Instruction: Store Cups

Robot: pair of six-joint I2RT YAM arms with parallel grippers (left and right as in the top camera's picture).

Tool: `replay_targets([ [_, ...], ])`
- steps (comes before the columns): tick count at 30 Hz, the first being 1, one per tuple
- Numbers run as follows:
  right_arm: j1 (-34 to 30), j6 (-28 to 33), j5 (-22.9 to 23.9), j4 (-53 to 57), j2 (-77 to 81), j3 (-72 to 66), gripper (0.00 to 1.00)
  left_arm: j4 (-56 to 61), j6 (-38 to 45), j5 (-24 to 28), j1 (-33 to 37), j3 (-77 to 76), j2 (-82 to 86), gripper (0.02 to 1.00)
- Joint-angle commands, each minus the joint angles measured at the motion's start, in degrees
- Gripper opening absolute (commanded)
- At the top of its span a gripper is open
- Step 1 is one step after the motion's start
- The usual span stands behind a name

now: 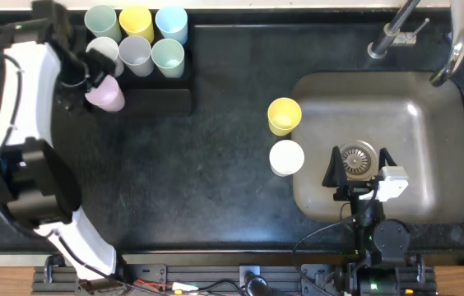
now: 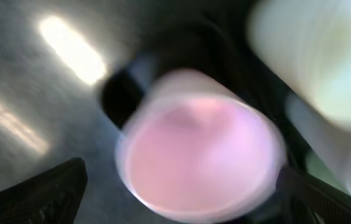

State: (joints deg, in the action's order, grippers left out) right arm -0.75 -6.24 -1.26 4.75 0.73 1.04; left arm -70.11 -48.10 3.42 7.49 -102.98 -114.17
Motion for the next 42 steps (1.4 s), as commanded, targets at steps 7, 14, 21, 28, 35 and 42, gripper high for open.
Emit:
replay_targets([
  [7, -0.02, -0.42, -0.22, -0.31, -0.48, -0.74, 0.998, 17.66, -5.03, -13.6, -43.54, -3.58, 5.29, 0.998],
  [14, -0.02, -0.42, -0.22, -0.31, -0.48, -0.74, 0.996, 17.27, -13.57, -10.67, -53.53, -3.61, 1.64, 0.998],
  [21, -0.02, -0.42, -0.2, -0.31, -0.48, -0.74, 0.998, 9.7, -15.45, -6.93, -51.67, -3.58, -1.84, 0.998],
  [28, -0.02, -0.42, -0.22, -0.31, -0.48, -0.74, 0.996, 8.02, -14.78, -1.92, -48.63, -3.58, -5.64, 1.0],
  [35, -0.02, -0.42, -0.22, -0.31, -0.48, -0.74, 0.998, 8.31, -14.82, -0.63, -48.3, -3.58, -7.19, 0.974],
  [42, -0.02, -0.42, -0.22, -0.31, -0.48, -0.74, 0.996, 8.94, -15.3, 0.13, -48.3, -3.58, -8.13, 0.551],
])
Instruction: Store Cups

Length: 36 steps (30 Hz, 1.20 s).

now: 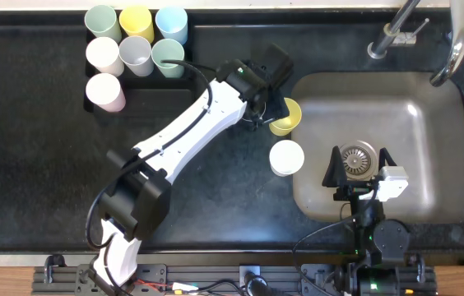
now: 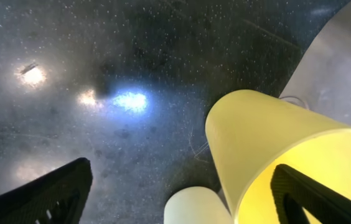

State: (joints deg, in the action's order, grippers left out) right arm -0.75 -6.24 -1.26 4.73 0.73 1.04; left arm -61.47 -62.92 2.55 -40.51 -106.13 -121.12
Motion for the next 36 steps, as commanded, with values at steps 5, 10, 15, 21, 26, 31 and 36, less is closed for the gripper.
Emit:
replay_targets([
  [5, -0.02, -0.42, -0.22, -0.28, -0.48, -0.74, 0.996, 1.14, -0.48, 0.85, 0.2, -0.44, -1.18, 0.04],
  [10, -0.02, -0.42, -0.22, -0.28, -0.48, -0.74, 0.998, 1.38, -0.66, 0.83, 1.25, -0.46, -1.14, 0.036],
  [15, -0.02, -0.42, -0.22, -0.28, -0.48, -0.74, 0.996, -0.13, -0.63, 0.81, 5.66, -0.46, 3.23, 0.036],
  [21, -0.02, -0.42, -0.22, -0.28, -0.48, -0.74, 0.998, -7.06, -0.63, 0.81, 17.4, -0.46, 11.91, 0.036],
  [26, -0.02, -0.42, -0.22, -0.28, -0.48, -0.74, 0.998, -13.31, -0.61, 0.96, 28.74, -0.46, 16.44, 0.036],
  [31, -0.02, -0.42, -0.2, -0.28, -0.48, -0.74, 0.998, -19.43, -0.61, 1.07, 35.91, -0.11, 17.18, 0.036],
  [36, -0.02, -0.42, -0.22, -0.28, -0.48, -0.74, 0.998, -18.58, -0.63, 1.03, 39.06, 3.26, 17.18, 0.036],
])
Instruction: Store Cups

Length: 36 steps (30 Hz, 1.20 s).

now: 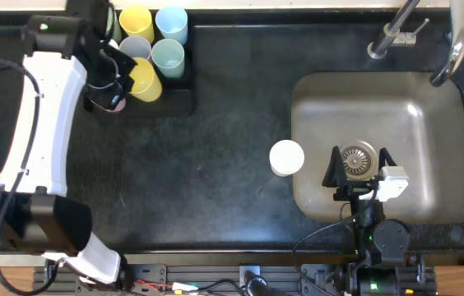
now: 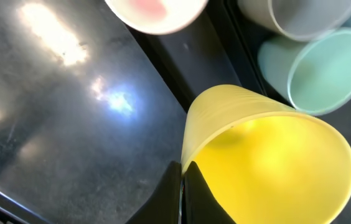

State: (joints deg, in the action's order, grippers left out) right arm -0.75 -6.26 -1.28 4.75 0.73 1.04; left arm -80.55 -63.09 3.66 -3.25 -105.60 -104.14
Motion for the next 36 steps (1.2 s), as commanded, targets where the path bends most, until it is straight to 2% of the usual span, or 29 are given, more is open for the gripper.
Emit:
replay_targets([
  [1, -0.02, -0.39, -0.17, -0.31, -0.48, -0.74, 0.998, 0.96, -0.46, -0.11, 2.21, 3.45, 0.2, 0.038],
  [21, -0.02, -0.39, -0.2, -0.31, -0.48, -0.74, 0.998, 7.74, -0.44, -4.2, 3.5, 7.41, -4.04, 0.036],
  [36, -0.02, -0.39, -0.2, -0.31, -0.48, -0.74, 0.998, 12.79, -0.46, -4.2, 2.62, 7.41, -8.83, 0.038],
])
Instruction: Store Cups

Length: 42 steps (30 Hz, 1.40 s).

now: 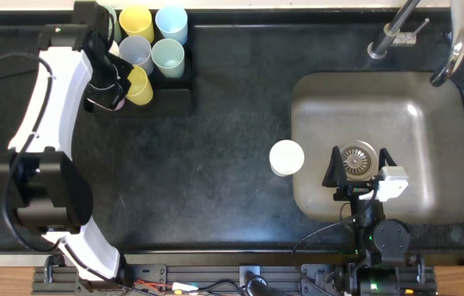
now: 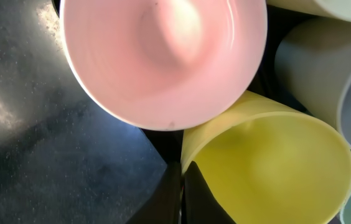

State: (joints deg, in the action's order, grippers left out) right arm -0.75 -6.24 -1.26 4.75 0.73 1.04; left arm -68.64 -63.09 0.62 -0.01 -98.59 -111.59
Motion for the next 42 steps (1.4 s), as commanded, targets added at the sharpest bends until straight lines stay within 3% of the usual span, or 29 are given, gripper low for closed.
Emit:
replay_targets([
  [1, -0.02, -0.42, -0.2, -0.31, -0.48, -0.74, 0.996, 0.98, -0.46, -1.16, -0.72, 0.39, -1.66, 0.038],
  [11, -0.02, -0.42, -0.22, -0.31, -0.48, -0.74, 0.998, 1.16, -0.46, -1.42, -2.1, 0.39, -3.58, 0.038],
  [12, -0.02, -0.42, -0.22, -0.31, -0.48, -0.74, 0.996, 1.16, -0.44, -1.42, -2.1, 0.39, -3.58, 0.093],
  [13, -0.02, -0.42, -0.22, -0.31, -0.48, -0.74, 0.998, 1.11, -0.44, -1.42, -2.1, 0.39, -3.58, 0.202],
  [14, -0.02, -0.42, -0.2, -0.31, -0.48, -0.74, 0.998, 1.11, -0.42, -1.42, -2.1, 0.39, -3.58, 0.373],
  [16, -0.02, -0.42, -0.22, -0.31, -0.48, -0.74, 0.998, 1.09, -0.42, -1.36, -2.1, 0.39, -3.56, 0.936],
  [17, -0.02, -0.42, -0.22, -0.31, -0.48, -0.74, 0.998, 1.09, -0.42, -1.33, -2.1, 0.39, -3.54, 0.996],
  [25, -0.02, -0.42, -0.22, -0.31, -0.48, -0.74, 0.996, 0.68, 0.68, -1.4, -2.71, 0.39, 2.71, 0.998],
  [30, -0.02, -0.42, -0.22, -0.31, -0.48, -0.74, 0.998, -1.14, 8.07, -1.99, -4.11, 0.39, 14.58, 0.998],
  [35, -0.02, -0.42, -0.22, -0.31, -0.48, -0.74, 0.998, -8.24, 30.82, -3.74, -6.16, 2.08, 29.33, 0.998],
  [38, -0.02, -0.42, -0.2, -0.31, -0.48, -0.74, 0.996, -7.54, 47.5, -3.76, -8.22, 11.98, 39.85, 0.998],
  [41, -0.02, -0.42, -0.22, -0.31, -0.48, -0.74, 0.998, 1.88, 58.36, -3.74, -8.74, 30.34, 52.04, 0.998],
  [42, -0.02, -0.42, -0.22, -0.31, -0.48, -0.74, 0.998, 14.34, 62.27, -3.74, -8.63, 43.82, 59.69, 0.998],
])
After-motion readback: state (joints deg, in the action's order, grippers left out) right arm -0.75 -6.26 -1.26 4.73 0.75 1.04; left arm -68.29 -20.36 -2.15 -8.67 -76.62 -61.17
